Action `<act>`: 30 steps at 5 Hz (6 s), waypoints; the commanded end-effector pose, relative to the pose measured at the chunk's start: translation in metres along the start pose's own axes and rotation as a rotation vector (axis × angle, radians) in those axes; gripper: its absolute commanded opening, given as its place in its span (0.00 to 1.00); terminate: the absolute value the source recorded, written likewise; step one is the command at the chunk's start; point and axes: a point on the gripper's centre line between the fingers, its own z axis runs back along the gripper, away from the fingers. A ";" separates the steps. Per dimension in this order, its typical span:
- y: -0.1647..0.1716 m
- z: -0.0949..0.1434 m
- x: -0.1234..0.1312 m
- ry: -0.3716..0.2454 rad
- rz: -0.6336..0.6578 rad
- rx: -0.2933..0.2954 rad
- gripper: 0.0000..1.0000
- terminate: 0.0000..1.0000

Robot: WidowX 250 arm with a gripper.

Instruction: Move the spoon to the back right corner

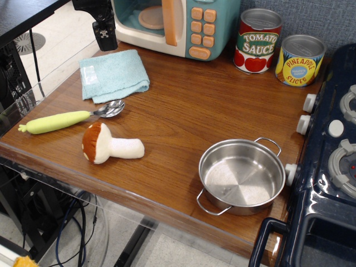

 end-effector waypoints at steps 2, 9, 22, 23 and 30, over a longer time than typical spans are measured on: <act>0.013 0.008 0.010 -0.006 0.016 -0.015 1.00 0.00; 0.110 -0.034 0.077 -0.298 -0.154 0.127 1.00 0.00; 0.094 0.034 -0.123 0.015 -0.495 -0.100 0.00 0.00; 0.094 0.018 -0.149 0.008 -0.557 -0.120 0.00 0.00; 0.077 -0.012 -0.174 0.007 -0.624 -0.136 1.00 0.00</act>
